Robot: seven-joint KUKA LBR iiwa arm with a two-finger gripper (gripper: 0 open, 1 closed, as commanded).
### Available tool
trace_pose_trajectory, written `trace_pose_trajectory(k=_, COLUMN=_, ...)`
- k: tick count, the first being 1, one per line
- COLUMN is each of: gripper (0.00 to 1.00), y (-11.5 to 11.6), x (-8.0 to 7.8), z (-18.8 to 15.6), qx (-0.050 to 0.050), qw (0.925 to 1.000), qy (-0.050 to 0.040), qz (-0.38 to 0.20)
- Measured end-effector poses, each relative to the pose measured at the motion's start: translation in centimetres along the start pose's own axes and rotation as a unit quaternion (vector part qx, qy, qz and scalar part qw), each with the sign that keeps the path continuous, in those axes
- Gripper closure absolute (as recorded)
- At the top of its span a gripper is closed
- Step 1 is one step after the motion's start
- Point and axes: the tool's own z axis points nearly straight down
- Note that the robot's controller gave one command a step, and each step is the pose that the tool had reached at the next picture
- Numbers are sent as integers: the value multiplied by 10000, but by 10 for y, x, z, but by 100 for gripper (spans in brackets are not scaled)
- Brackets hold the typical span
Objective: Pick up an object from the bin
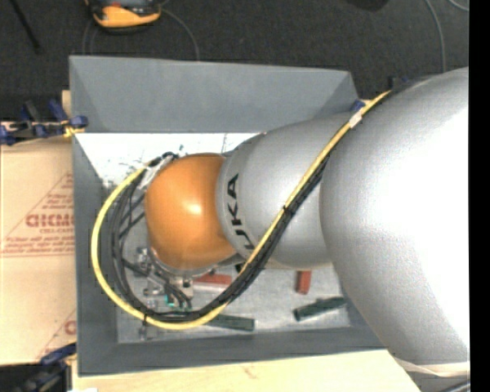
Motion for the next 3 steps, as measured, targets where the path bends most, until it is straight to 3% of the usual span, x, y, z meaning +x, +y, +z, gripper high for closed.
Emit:
trace_pose_trajectory(k=1, gripper=100, y=-67, x=-5, z=39, qx=4, qw=9968, qy=1, qz=801)
trace_pose_trajectory(k=2, gripper=0, y=-67, x=-5, z=39, qx=2, qw=9967, qy=1, qz=810)
trace_pose_trajectory(k=3, gripper=0, y=-67, x=-5, z=39, qx=1, qw=9967, qy=1, qz=810)
